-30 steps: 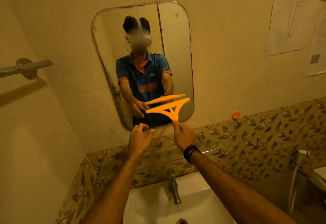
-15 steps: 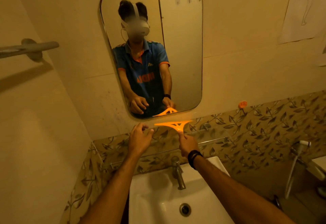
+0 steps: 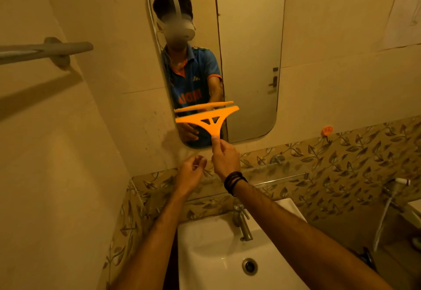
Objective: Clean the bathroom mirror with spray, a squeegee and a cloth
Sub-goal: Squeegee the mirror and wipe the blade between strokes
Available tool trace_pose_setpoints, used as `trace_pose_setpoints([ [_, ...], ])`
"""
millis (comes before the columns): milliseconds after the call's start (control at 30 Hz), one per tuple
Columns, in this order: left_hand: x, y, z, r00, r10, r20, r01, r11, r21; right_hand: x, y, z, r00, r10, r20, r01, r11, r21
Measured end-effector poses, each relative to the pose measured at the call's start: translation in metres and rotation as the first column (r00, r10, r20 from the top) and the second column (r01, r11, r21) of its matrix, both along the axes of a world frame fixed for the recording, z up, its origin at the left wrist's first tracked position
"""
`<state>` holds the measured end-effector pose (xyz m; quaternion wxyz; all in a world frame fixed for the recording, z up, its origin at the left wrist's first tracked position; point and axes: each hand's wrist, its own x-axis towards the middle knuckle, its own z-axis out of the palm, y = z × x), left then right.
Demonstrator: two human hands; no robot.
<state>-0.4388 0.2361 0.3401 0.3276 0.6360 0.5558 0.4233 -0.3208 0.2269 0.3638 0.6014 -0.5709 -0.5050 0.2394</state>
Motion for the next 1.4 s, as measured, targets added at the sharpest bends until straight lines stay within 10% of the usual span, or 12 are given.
trace_pose_setpoints([
  [200,0.015,-0.033,-0.014,0.899,-0.286,0.333,0.375,0.894,-0.246,-0.006,0.010,-0.006,0.993,0.058,-0.104,-0.067,0.994,-0.086],
  [1067,0.060,-0.096,-0.083,0.969,0.042,0.242,0.053,0.927,-0.372,0.013,-0.016,-0.074,0.897,0.054,-0.440,-0.276,0.843,-0.461],
  [1400,0.072,-0.092,-0.073,0.973,-0.017,0.229,0.090,0.946,-0.312,0.025,-0.021,-0.075,0.914,0.056,-0.403,-0.149,0.967,-0.205],
])
